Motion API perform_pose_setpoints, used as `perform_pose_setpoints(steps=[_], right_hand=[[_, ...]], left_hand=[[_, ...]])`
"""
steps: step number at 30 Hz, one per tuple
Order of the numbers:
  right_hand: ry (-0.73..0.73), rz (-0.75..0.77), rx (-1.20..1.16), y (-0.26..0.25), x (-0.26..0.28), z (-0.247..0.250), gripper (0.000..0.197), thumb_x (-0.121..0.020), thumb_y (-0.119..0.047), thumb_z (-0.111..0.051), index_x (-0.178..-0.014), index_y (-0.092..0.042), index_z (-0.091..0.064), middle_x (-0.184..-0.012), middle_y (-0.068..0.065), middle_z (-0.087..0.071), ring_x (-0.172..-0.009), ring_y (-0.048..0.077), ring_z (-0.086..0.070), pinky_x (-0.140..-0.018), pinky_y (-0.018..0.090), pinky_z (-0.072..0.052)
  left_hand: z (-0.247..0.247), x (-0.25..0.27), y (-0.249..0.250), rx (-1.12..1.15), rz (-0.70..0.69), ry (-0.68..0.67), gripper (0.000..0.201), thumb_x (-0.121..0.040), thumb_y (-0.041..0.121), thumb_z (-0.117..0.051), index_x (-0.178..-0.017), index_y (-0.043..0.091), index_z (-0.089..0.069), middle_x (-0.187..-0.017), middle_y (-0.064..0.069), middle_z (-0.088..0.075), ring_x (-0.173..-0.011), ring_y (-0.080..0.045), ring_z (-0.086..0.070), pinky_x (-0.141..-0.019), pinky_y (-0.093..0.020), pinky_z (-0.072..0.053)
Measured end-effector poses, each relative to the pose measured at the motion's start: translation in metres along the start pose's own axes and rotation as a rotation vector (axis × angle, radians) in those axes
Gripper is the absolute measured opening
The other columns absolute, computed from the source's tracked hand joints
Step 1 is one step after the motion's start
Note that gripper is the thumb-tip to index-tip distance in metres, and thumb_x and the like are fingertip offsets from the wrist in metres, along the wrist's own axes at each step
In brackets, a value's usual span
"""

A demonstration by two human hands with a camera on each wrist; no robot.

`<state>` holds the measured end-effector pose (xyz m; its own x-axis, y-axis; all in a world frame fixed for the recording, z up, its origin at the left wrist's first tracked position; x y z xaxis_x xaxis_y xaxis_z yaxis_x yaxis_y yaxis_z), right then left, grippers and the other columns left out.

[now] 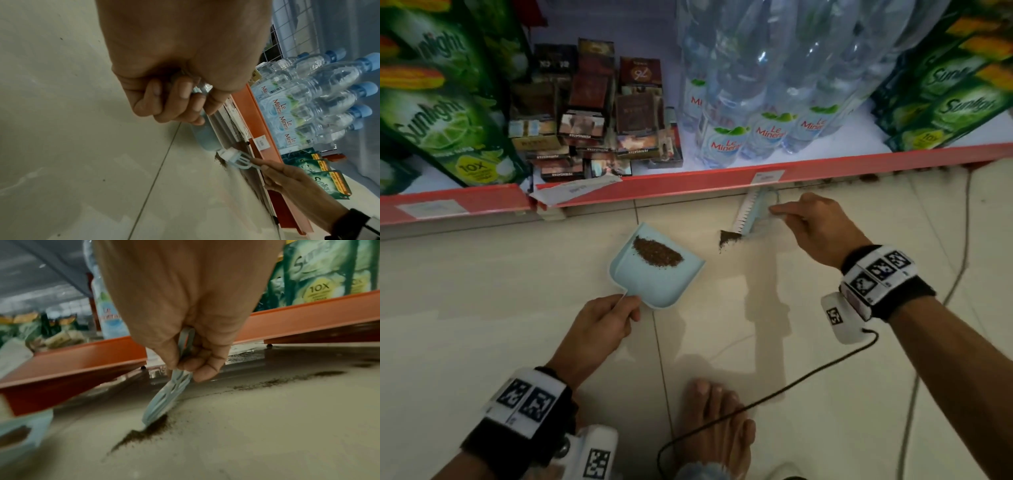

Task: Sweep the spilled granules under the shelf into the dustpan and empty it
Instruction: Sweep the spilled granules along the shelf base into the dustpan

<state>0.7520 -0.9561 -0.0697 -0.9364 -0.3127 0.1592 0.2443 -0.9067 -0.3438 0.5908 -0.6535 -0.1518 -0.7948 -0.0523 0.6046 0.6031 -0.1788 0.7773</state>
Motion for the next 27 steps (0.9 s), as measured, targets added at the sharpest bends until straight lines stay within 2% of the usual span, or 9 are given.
perform_pose_setpoints(steps=[3,7,10,12,15,17,22,23,27], right_hand=[[0.047,0.094,-0.163,-0.018,-0.004,0.004,0.025,-0.097,-0.009,-0.056,-0.117,-0.008,-0.071,-0.093,0.011,-0.066,-0.087,0.031,-0.066,-0.087,0.038,-0.053],[-0.073,0.114,-0.282,-0.044,-0.017,-0.021,0.024,-0.097,-0.008,-0.057,-0.116,-0.006,-0.071,-0.109,0.012,-0.072,-0.092,0.017,-0.065,-0.086,0.020,-0.046],[-0.154,0.093,-0.114,-0.040,-0.015,-0.029,0.025,-0.095,-0.005,-0.056,-0.114,-0.009,-0.073,-0.107,0.015,-0.071,-0.097,0.028,-0.065,-0.085,0.018,-0.039],[-0.163,0.053,-0.005,-0.023,-0.009,-0.020,0.024,-0.094,-0.005,-0.057,-0.110,-0.009,-0.074,-0.104,0.018,-0.070,-0.097,0.034,-0.064,-0.087,0.026,-0.042],[-0.130,-0.048,0.084,0.010,0.004,0.006,0.021,-0.094,-0.005,-0.057,-0.108,-0.008,-0.073,-0.104,0.018,-0.069,-0.098,0.036,-0.063,-0.088,0.033,-0.043],[-0.090,-0.082,0.055,0.021,0.010,0.020,0.020,-0.093,-0.002,-0.057,-0.106,-0.007,-0.072,-0.101,0.014,-0.069,-0.091,0.034,-0.064,-0.081,0.028,-0.044],[-0.027,0.001,-0.128,-0.001,0.010,0.026,0.018,-0.094,0.000,-0.056,-0.104,-0.006,-0.070,-0.089,0.001,-0.065,-0.068,0.004,-0.052,-0.072,0.022,-0.040],[-0.027,0.031,-0.151,-0.009,0.007,0.022,0.018,-0.094,0.000,-0.055,-0.104,-0.004,-0.070,-0.090,0.001,-0.065,-0.071,0.003,-0.053,-0.073,0.020,-0.040],[-0.109,0.084,-0.193,-0.030,-0.008,-0.002,0.026,-0.096,0.000,-0.051,-0.116,-0.003,-0.066,-0.101,0.015,-0.065,-0.085,0.025,-0.063,-0.081,0.025,-0.046]], left_hand=[[-0.007,-0.002,0.001,-0.006,-0.032,-0.033,0.037,-0.097,0.027,-0.052,-0.066,0.007,-0.057,-0.042,0.008,-0.037,-0.035,-0.006,-0.031,-0.037,-0.015,-0.026],[-0.007,-0.007,-0.005,-0.021,-0.050,-0.074,0.039,-0.097,0.030,-0.054,-0.064,0.009,-0.057,-0.043,0.008,-0.038,-0.036,-0.005,-0.031,-0.036,-0.014,-0.026],[-0.004,-0.017,-0.010,-0.008,-0.042,-0.090,0.041,-0.097,0.029,-0.054,-0.059,0.013,-0.057,-0.042,0.008,-0.038,-0.035,-0.004,-0.031,-0.035,-0.014,-0.025],[-0.004,-0.023,-0.011,-0.012,-0.044,-0.110,0.044,-0.096,0.031,-0.055,-0.054,0.020,-0.057,-0.042,0.008,-0.038,-0.035,-0.004,-0.032,-0.036,-0.014,-0.025],[-0.007,-0.031,-0.005,-0.047,-0.069,-0.156,0.045,-0.096,0.034,-0.054,-0.052,0.025,-0.057,-0.041,0.008,-0.039,-0.036,-0.003,-0.033,-0.038,-0.014,-0.025],[-0.011,-0.038,0.002,-0.041,-0.085,-0.187,0.044,-0.096,0.034,-0.054,-0.052,0.025,-0.057,-0.041,0.008,-0.040,-0.036,-0.004,-0.033,-0.038,-0.014,-0.026],[-0.026,-0.045,0.020,-0.032,-0.114,-0.238,0.043,-0.095,0.033,-0.055,-0.053,0.024,-0.059,-0.042,0.010,-0.039,-0.036,-0.003,-0.033,-0.037,-0.012,-0.026],[-0.029,-0.045,0.021,-0.034,-0.114,-0.246,0.042,-0.095,0.033,-0.055,-0.054,0.024,-0.059,-0.042,0.009,-0.038,-0.036,-0.004,-0.033,-0.037,-0.012,-0.026],[-0.036,-0.041,0.015,-0.052,-0.086,-0.237,0.041,-0.096,0.033,-0.055,-0.056,0.021,-0.057,-0.046,0.007,-0.036,-0.038,-0.005,-0.032,-0.038,-0.014,-0.025]])
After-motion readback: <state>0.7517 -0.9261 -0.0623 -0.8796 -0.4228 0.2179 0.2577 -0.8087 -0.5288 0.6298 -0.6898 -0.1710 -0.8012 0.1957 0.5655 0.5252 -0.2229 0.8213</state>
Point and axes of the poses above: each hand's wrist, its own x-axis away from the middle knuckle, its own z-axis out of the back of the hand, y = z × x, the point moved 6 cm from there along -x, towards the middle knuckle
